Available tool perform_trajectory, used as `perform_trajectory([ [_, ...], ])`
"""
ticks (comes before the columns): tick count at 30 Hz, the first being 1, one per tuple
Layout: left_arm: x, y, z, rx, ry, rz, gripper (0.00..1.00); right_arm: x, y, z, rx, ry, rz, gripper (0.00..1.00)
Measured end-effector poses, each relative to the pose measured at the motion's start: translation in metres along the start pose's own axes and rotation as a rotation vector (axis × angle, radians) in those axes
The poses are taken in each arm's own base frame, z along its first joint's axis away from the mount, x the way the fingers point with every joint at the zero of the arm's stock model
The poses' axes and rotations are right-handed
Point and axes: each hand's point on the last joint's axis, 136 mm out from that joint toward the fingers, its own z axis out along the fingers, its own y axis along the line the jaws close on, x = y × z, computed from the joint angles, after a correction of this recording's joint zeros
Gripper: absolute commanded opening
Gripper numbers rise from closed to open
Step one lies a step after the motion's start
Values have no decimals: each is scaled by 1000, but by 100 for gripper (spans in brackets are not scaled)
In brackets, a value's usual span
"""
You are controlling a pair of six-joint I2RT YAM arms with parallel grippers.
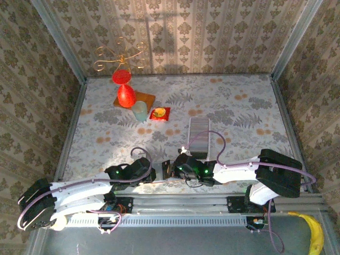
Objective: Put the credit cards into the card holder
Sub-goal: Insert the credit card into the card slot.
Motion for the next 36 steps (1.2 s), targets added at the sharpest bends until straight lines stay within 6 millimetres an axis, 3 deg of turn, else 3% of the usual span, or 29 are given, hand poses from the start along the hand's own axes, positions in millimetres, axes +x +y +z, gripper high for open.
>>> perform_trajectory([
  [21, 0, -1, 1, 10, -1, -12, 32, -11, -14, -6, 42, -103, 50, 0],
  [36, 0, -1, 1, 10, -1, -16, 32, -6, -3, -1, -11, -100, 43, 0],
])
